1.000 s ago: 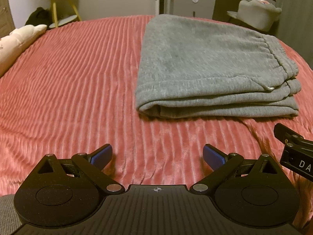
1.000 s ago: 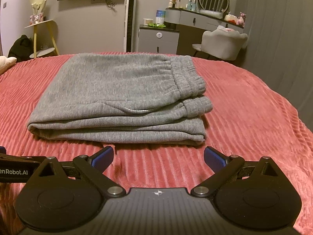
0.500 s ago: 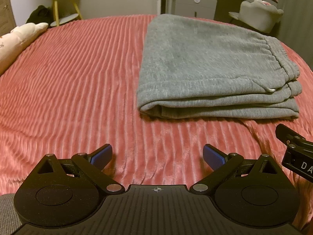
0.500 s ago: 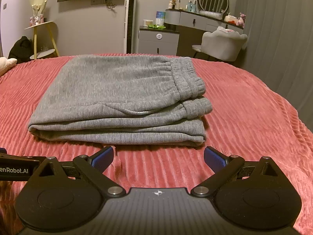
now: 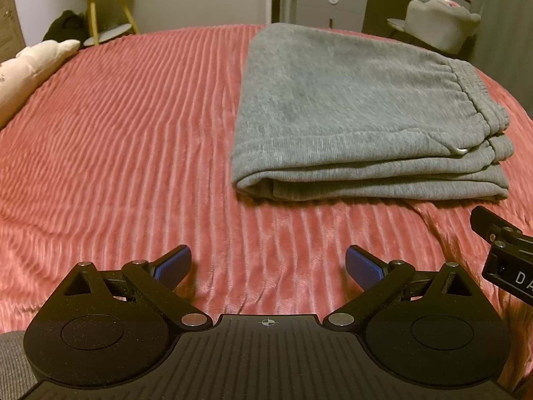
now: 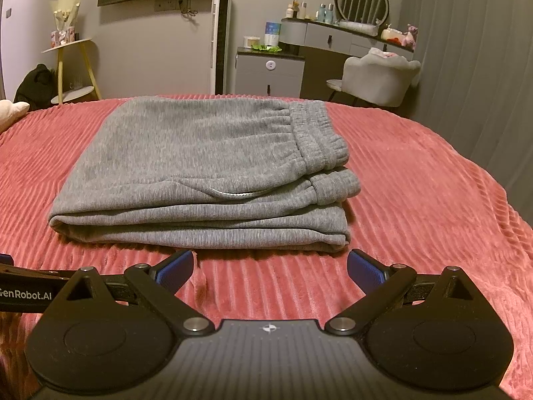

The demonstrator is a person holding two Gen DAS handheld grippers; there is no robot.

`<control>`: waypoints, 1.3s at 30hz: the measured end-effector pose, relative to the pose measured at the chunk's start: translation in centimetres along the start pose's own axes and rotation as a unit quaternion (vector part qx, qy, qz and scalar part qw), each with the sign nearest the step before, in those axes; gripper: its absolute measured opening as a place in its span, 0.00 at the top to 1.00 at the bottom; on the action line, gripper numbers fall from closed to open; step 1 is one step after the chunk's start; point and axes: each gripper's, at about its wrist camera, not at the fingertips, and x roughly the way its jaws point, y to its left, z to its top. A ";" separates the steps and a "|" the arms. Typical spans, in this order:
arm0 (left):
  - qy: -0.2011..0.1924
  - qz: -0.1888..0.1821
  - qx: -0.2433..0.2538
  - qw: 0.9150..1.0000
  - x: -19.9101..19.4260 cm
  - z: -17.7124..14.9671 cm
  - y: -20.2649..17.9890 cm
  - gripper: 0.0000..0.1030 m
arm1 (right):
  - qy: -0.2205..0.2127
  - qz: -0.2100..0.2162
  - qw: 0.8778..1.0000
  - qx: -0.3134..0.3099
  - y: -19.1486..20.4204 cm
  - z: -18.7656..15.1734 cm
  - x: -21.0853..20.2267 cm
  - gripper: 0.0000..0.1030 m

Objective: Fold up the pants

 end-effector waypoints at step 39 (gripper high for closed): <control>-0.002 0.000 -0.001 1.000 -0.2 0.1 0.0 0.01 | -0.009 -0.001 1.000 0.001 0.0 0.0 -0.3 0.04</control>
